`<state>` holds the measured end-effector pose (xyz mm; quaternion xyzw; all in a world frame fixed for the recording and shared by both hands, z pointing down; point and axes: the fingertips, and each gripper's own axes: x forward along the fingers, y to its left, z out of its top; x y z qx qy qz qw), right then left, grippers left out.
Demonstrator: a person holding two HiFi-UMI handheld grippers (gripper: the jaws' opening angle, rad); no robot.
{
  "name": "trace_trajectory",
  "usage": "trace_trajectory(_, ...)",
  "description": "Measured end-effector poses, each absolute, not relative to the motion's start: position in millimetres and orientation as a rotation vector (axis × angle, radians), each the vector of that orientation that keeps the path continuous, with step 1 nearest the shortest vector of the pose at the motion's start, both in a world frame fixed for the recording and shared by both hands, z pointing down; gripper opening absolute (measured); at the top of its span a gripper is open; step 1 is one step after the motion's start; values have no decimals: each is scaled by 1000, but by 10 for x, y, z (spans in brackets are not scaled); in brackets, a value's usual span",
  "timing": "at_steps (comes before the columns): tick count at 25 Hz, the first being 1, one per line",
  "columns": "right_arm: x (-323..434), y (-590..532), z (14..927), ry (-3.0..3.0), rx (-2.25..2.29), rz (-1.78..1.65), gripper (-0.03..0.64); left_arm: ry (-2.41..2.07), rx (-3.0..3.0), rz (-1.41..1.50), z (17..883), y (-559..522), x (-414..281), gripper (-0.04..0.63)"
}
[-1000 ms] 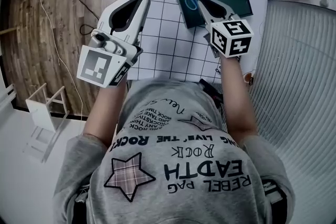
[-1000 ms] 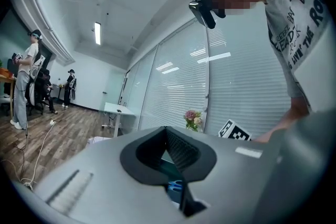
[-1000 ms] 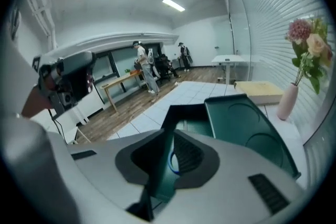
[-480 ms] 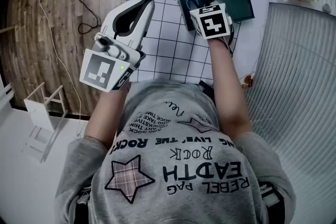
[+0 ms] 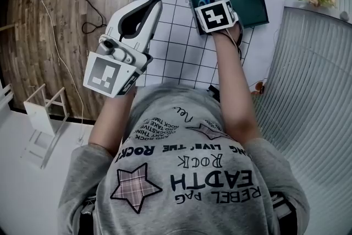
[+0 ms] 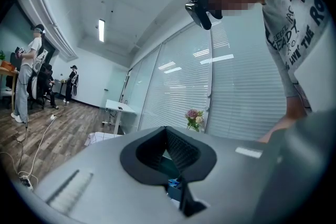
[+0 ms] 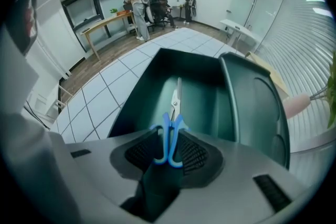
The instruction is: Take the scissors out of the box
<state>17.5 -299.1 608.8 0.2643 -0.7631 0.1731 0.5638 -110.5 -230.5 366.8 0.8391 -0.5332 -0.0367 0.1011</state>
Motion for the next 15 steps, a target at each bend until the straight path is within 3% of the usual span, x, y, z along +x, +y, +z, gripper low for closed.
trace_trajectory(6,207,-3032,6141,-1809,693,571,117,-1587,2465,-114,3695,-2303,-1164,3)
trace_trajectory(15,200,-3029,6128,-1858,699,519,111,-1594,2460,-125,3695,-2298,-1198,3)
